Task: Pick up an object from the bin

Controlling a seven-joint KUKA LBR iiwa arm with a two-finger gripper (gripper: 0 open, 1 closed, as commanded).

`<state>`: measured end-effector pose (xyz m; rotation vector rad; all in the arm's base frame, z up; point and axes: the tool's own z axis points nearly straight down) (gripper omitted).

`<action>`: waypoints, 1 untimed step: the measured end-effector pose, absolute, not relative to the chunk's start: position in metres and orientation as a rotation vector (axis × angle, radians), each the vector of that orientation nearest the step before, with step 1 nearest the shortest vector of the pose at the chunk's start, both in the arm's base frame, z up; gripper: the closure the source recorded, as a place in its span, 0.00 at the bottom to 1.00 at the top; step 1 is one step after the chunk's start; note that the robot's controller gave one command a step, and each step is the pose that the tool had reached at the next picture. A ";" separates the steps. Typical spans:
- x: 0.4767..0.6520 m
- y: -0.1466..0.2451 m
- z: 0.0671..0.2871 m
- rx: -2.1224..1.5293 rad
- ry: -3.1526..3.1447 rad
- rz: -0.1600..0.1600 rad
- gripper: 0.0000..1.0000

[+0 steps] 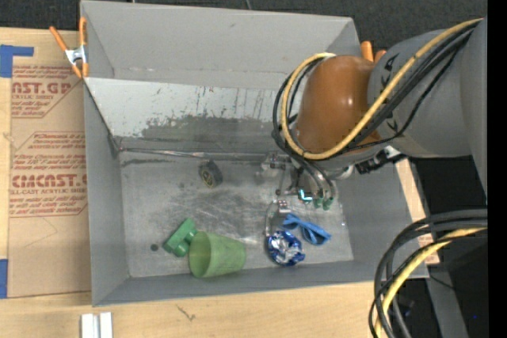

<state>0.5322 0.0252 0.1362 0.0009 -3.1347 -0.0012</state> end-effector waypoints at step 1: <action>0.492 -0.032 0.071 -0.155 -3.145 -0.004 0.00</action>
Offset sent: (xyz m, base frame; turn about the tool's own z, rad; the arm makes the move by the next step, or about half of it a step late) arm -0.0419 -0.0572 -0.0656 0.0954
